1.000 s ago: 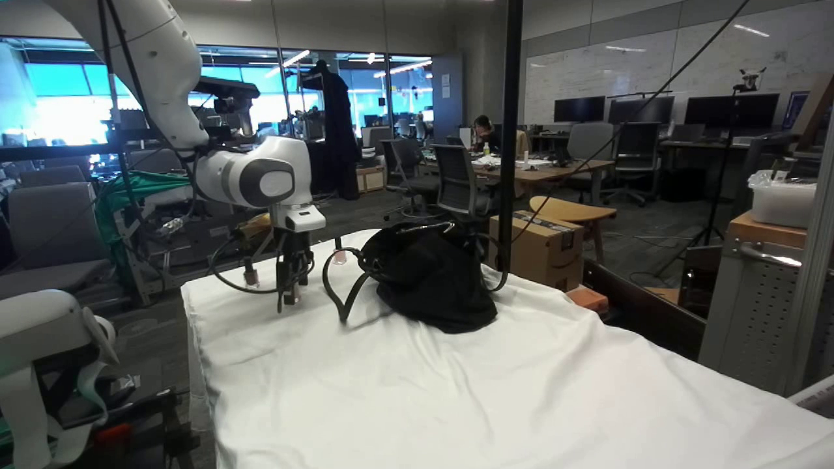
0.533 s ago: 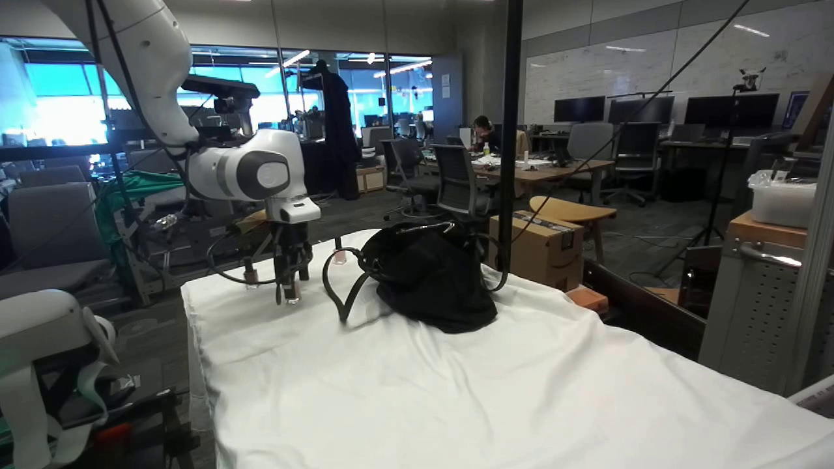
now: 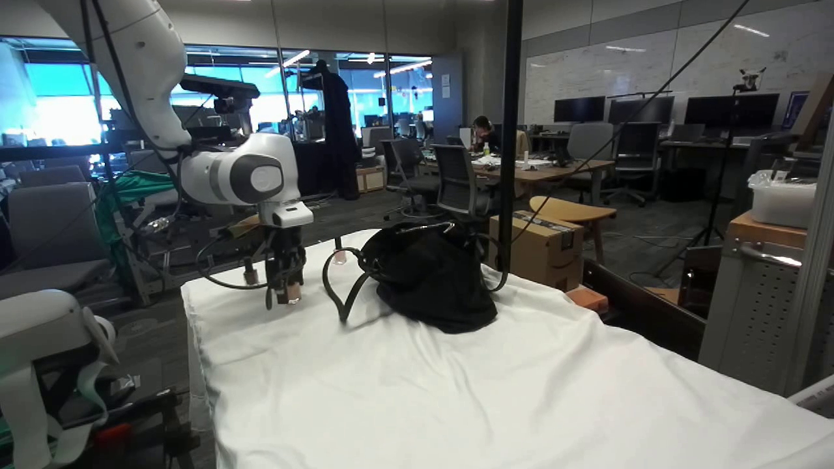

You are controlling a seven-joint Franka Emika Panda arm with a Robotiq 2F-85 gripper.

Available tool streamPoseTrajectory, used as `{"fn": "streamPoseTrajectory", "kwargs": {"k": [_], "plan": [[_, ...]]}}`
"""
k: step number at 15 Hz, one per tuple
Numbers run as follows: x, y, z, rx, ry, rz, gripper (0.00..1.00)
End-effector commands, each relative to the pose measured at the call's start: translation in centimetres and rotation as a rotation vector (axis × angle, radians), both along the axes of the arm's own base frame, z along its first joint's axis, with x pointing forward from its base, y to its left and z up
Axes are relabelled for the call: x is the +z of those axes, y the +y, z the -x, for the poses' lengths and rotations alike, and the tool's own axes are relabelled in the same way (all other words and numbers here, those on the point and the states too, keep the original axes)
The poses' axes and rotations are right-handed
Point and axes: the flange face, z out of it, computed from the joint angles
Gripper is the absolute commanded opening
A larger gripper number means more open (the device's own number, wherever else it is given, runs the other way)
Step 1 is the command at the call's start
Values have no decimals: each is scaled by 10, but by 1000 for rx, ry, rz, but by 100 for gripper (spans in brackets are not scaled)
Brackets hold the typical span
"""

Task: Pick up the nail polish bottles and place them in the black bag

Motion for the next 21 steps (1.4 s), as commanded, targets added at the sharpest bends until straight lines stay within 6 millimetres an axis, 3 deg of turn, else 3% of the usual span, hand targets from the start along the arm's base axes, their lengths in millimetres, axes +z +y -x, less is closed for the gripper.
{"fn": "streamPoseTrajectory", "kwargs": {"k": [1, 6, 7, 8, 17, 21], "plan": [[-1, -4, 2, -3, -20, -13, 100], [-3, -6, 0, -6, -23, -18, 100], [-2, -6, 0, -7, -25, -21, 94], [-2, -6, 0, -7, -26, -24, 75], [0, -2, 4, -21, -7, -18, 15], [6, -4, 3, -19, -5, -11, 15]]}}
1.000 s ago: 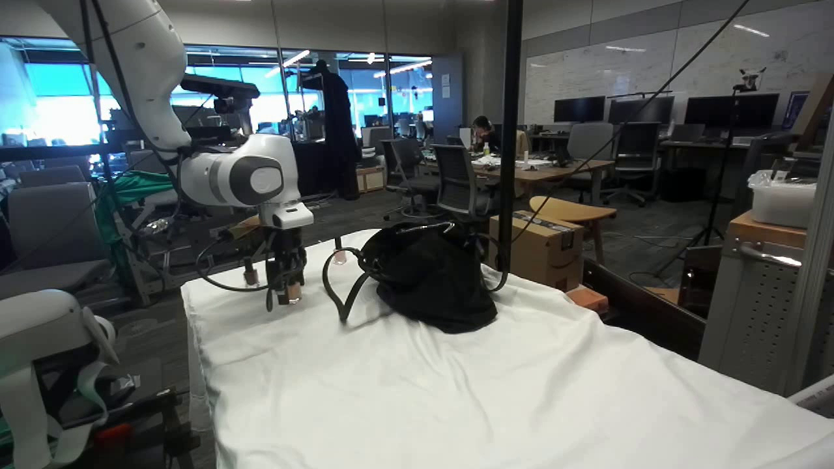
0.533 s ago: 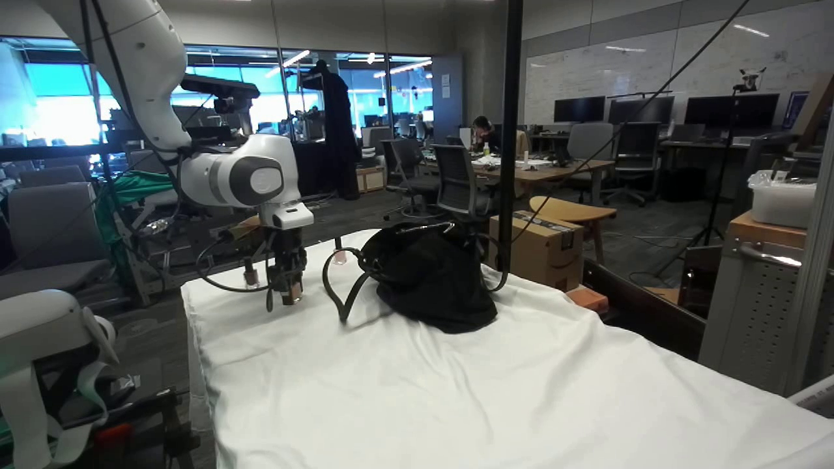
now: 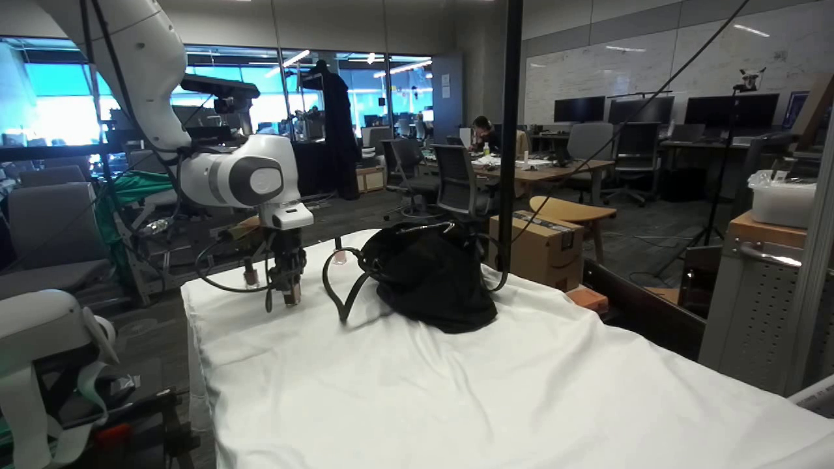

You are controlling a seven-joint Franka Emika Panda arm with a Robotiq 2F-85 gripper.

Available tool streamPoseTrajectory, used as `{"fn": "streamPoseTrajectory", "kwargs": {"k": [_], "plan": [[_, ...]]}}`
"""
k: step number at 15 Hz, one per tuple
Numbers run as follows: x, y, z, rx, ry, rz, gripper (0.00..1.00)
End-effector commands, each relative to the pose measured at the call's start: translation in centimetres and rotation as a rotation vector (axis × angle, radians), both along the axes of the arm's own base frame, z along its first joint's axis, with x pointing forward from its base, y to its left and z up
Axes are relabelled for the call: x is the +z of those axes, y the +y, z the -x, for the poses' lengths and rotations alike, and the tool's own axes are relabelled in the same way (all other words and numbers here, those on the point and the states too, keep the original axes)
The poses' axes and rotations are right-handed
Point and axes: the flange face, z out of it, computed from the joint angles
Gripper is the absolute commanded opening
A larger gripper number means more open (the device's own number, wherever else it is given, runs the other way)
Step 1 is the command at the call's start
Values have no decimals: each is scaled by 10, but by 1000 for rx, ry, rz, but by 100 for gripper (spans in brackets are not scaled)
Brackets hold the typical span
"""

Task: Pick up the nail polish bottles and place them in the black bag

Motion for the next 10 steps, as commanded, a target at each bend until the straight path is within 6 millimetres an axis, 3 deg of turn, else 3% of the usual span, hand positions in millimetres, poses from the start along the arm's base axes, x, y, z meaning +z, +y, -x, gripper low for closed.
{"fn": "streamPoseTrajectory", "kwargs": {"k": [1, 6, 10], "plan": [[11, -3, 3, -13, 2, 1, 15], [50, -23, -5, -21, -23, 12, 15], [95, -55, -27, -70, -71, 17, 15]]}}
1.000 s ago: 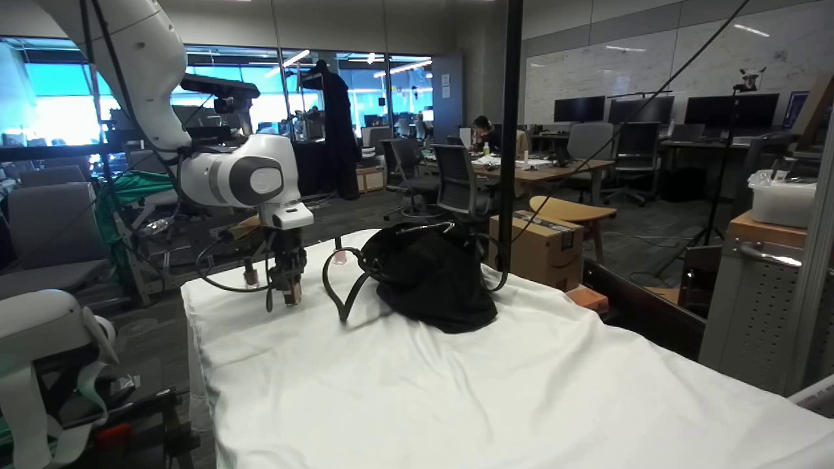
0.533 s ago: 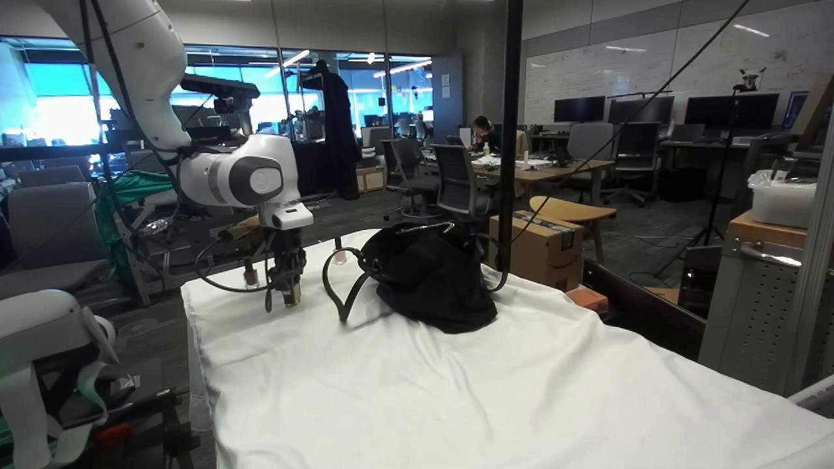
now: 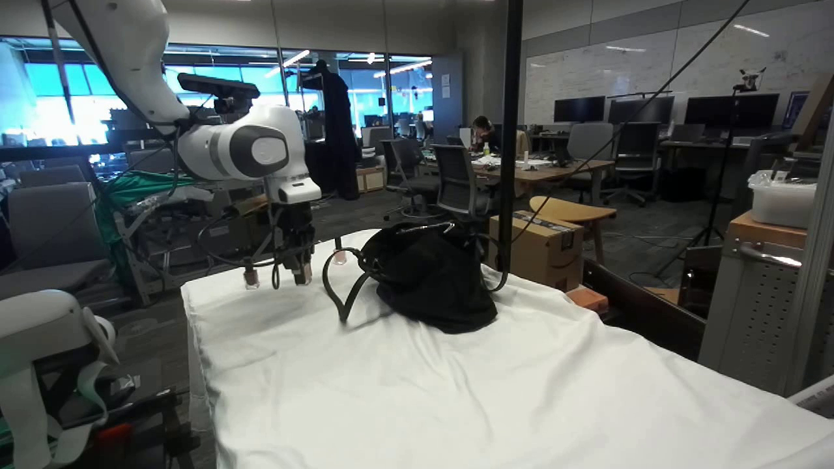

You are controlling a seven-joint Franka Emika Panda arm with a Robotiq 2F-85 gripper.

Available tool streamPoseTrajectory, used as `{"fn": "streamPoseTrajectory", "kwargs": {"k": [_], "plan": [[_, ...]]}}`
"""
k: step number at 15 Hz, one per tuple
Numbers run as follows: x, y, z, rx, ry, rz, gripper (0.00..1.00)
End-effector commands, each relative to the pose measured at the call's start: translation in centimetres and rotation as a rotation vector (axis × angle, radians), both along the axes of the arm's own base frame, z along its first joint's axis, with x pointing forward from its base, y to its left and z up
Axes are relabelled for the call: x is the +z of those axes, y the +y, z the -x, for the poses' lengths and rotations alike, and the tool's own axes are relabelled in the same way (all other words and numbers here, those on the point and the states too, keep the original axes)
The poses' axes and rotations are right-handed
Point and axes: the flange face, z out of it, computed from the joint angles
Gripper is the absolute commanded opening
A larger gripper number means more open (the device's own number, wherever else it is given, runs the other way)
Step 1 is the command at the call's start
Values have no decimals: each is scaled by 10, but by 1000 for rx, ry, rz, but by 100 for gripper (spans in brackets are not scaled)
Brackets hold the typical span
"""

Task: Pick up the nail polish bottles and place them in the black bag

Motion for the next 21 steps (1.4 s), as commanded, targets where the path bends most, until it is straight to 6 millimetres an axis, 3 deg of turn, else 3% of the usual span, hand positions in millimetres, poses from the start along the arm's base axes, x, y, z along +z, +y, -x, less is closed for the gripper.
{"fn": "streamPoseTrajectory", "kwargs": {"k": [1, 4, 9, 14, 21], "plan": [[51, -34, -16, -30, -55, 8, 15], [79, -60, -41, -68, -105, 8, 15], [99, -85, -84, -79, -163, 12, 15], [97, -94, -125, -46, -185, 56, 15], [72, -108, -184, 8, -188, 82, 15]]}}
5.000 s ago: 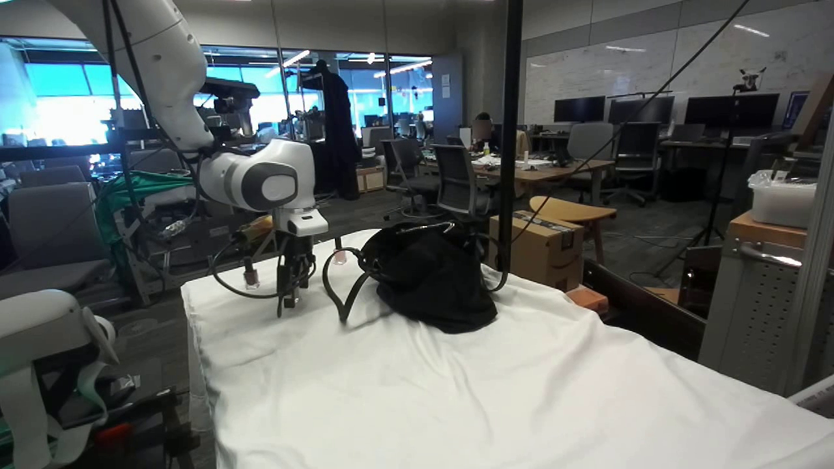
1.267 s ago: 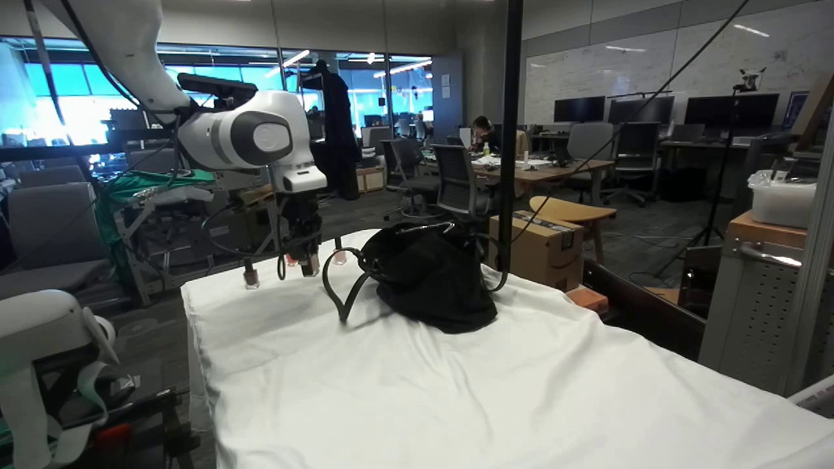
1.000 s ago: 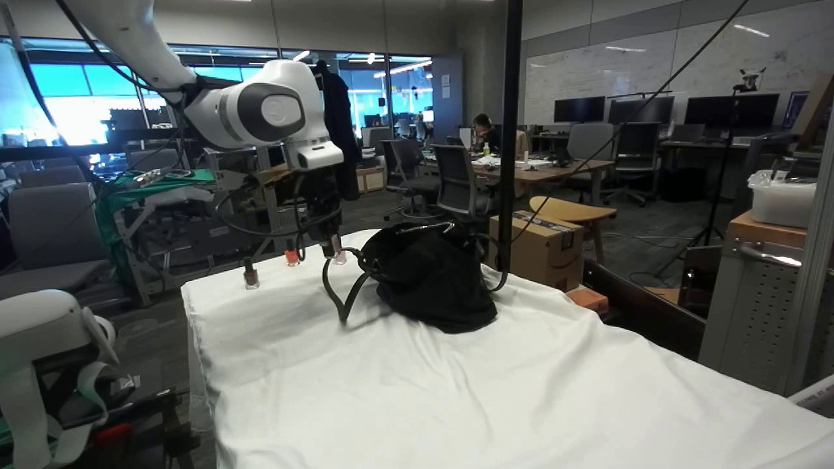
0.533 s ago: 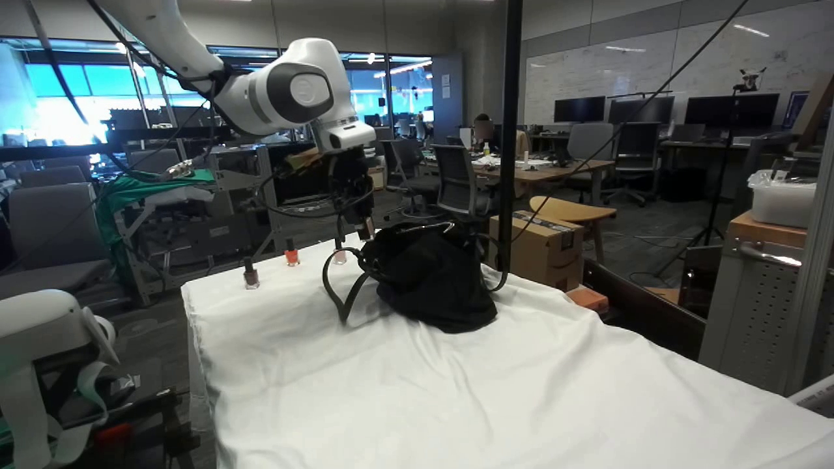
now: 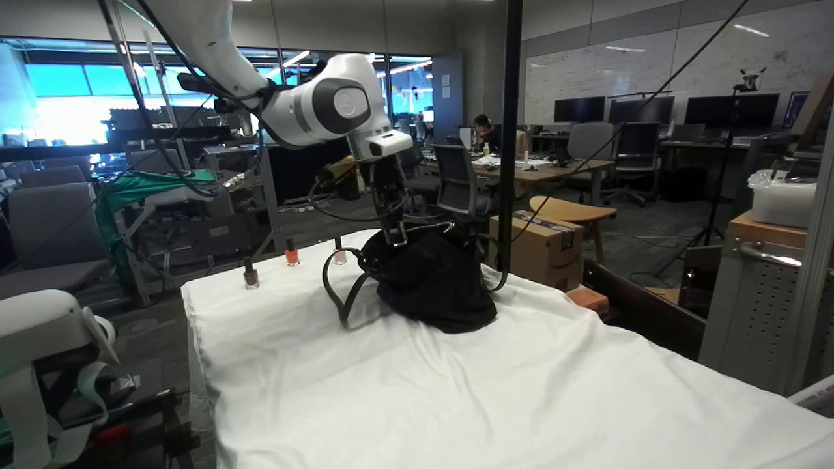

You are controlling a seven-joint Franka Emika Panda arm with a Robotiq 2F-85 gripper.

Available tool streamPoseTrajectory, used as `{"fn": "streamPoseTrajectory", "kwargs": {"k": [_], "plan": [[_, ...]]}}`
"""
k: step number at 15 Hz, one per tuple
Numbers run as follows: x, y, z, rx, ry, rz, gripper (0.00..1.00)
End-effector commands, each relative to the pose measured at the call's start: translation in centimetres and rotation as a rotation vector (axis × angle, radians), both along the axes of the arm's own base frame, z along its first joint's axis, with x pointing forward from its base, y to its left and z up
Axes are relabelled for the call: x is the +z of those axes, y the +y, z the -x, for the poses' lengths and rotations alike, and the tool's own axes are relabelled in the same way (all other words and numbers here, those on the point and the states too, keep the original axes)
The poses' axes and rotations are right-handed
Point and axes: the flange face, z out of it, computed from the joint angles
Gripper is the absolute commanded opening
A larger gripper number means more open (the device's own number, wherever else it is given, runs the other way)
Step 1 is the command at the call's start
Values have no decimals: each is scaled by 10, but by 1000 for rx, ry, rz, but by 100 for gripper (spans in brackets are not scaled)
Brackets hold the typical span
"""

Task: Pick up the nail polish bottles and place them in the black bag

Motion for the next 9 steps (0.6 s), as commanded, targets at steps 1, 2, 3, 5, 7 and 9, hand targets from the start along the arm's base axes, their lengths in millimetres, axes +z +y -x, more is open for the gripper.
{"fn": "streamPoseTrajectory", "kwargs": {"k": [1, 2, 3, 5, 7, 9], "plan": [[-6, -10, -41, 32, -10, 37, 15], [-10, -14, -48, 33, -12, 44, 15], [-14, -19, -56, 33, -13, 51, 15], [-20, -28, -70, 29, -17, 59, 15], [-24, -34, -79, 24, -12, 61, 66], [-26, -35, -84, 28, -11, 69, 77]]}}
